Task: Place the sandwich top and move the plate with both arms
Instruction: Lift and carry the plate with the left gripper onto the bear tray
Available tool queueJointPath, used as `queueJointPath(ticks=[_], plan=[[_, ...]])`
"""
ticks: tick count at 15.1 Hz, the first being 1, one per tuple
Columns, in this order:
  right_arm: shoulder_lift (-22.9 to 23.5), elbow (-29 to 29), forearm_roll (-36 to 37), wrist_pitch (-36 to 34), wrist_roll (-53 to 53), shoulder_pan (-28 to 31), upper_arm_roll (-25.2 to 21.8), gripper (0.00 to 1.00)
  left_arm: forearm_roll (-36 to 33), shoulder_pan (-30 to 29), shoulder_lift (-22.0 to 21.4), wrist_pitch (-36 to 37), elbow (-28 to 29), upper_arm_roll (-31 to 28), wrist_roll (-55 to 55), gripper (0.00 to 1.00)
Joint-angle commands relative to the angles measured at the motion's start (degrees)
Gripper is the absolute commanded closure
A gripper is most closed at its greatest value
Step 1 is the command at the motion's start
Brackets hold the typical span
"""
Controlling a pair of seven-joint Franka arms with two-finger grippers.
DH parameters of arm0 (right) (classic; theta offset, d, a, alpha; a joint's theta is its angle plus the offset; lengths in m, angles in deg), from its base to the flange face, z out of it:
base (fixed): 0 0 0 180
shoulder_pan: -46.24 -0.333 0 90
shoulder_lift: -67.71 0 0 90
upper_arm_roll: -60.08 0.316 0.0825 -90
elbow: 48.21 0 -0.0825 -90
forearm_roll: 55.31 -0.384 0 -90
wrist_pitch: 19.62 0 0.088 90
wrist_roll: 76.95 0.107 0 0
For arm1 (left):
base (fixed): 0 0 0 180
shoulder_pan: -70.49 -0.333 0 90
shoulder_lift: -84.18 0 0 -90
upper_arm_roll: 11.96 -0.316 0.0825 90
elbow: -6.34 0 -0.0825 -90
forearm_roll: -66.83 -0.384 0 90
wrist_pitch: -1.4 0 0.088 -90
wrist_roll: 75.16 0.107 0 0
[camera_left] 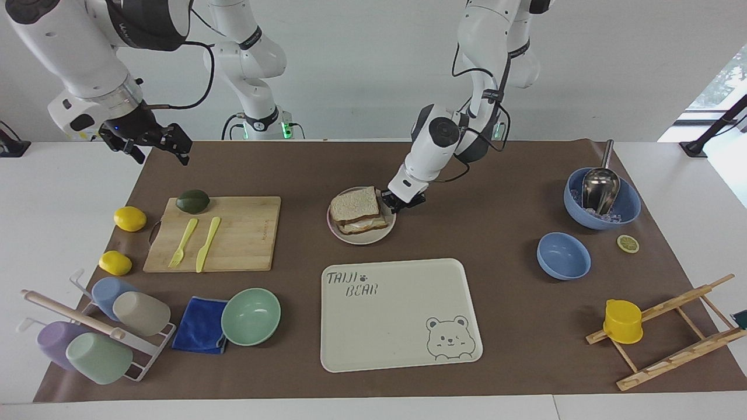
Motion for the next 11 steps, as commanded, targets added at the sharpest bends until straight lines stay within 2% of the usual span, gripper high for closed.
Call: queueJointPath(ticks=[1, 3, 7, 9, 11], plan=[[-1.35, 1.54, 0.36, 0.67, -0.66, 0.45, 0.38, 0.00, 0.49, -5.91, -1.41, 11.69, -8.56, -0.24, -0.34, 1.00], [-1.35, 1.54, 0.36, 0.67, -0.66, 0.45, 0.38, 0.00, 0.58, -9.61, 0.86, 16.20, -15.24, -0.15, -0.51, 1.00], [-1.35, 1.54, 0.36, 0.58, -0.75, 0.45, 0.38, 0.00, 1.81, -14.53, 4.39, 16.74, -22.99, -0.15, -0.78, 1.00], [-1.35, 1.54, 0.36, 0.58, -0.75, 0.36, 0.47, 0.00, 1.99, -16.82, 7.46, 17.61, -27.20, -0.24, -0.78, 1.00], [-1.35, 1.54, 0.36, 0.67, -0.75, 0.36, 0.47, 0.00, 1.72, -17.18, 12.37, 19.72, -32.91, -0.24, -1.12, 1.00]])
